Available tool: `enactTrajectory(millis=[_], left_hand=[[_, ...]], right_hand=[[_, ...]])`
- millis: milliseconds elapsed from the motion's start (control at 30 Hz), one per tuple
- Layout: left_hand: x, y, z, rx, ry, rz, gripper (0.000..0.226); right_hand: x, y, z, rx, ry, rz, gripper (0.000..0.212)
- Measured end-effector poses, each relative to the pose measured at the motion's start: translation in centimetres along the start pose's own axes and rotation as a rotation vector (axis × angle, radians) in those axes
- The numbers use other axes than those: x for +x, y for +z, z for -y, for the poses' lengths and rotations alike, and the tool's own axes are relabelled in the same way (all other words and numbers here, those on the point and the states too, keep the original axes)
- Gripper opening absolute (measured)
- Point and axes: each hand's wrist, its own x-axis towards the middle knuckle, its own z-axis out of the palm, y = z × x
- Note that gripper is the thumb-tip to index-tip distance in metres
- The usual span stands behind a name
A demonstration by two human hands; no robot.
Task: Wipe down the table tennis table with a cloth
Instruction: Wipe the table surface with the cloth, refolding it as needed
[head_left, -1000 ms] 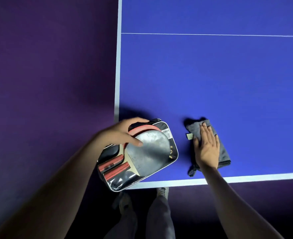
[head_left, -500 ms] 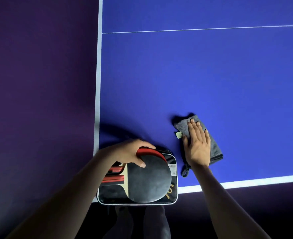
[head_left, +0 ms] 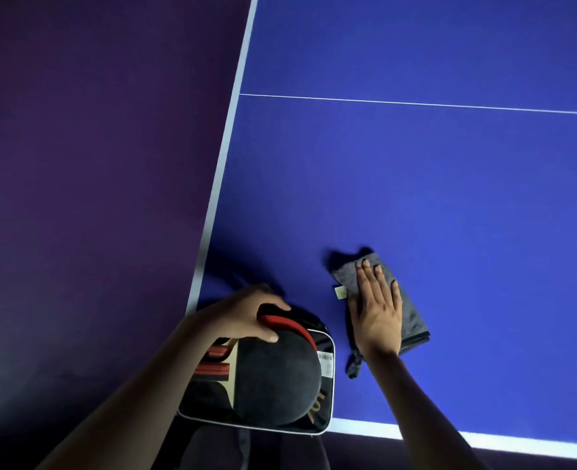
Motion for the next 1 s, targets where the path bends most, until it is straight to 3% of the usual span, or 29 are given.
enactTrajectory(millis=[133, 300, 400, 467, 633, 767, 900, 1000], left_hand=[[-0.3, -1.1, 1.3, -0.092, -0.062, -0.399, 0.036], [0.9, -4.6, 4.1, -0.15, -0.202, -0.771, 0.033], [2.3, -6.5, 5.0, -0.303, -0.339, -0.928, 0.038], [3.7, -7.8, 6.0, -0.456, -0.401, -0.98, 0.036], [6.4, -11.5, 7.3, -1.022, -0.38, -1.057, 0.032], [8.5, -13.2, 8.7, -1.201, -0.346, -1.078, 0.022], [11.6, -13.1, 9.7, -1.063, -0.344, -1.082, 0.034], [13.1, -12.2, 8.9, -0.763, -0.519, -1.09, 0.044]], right_hand=[[3.1, 1.3, 1.9, 0.052, -0.102, 0.015, 0.053], [8.2, 4.3, 6.2, 0.127, -0.25, 0.053, 0.055], [10.4, 5.8, 9.6, 0.139, -0.416, 0.112, 0.057], [11.4, 6.6, 12.3, 0.162, -0.521, 0.166, 0.058], [14.1, 8.8, 19.4, 0.191, -0.536, 0.258, 0.058], [18.5, 10.7, 22.1, 0.18, -0.547, 0.262, 0.058], [24.8, 12.1, 23.5, 0.124, -0.468, 0.286, 0.061], [30.7, 13.0, 24.3, 0.117, -0.429, 0.241, 0.059]])
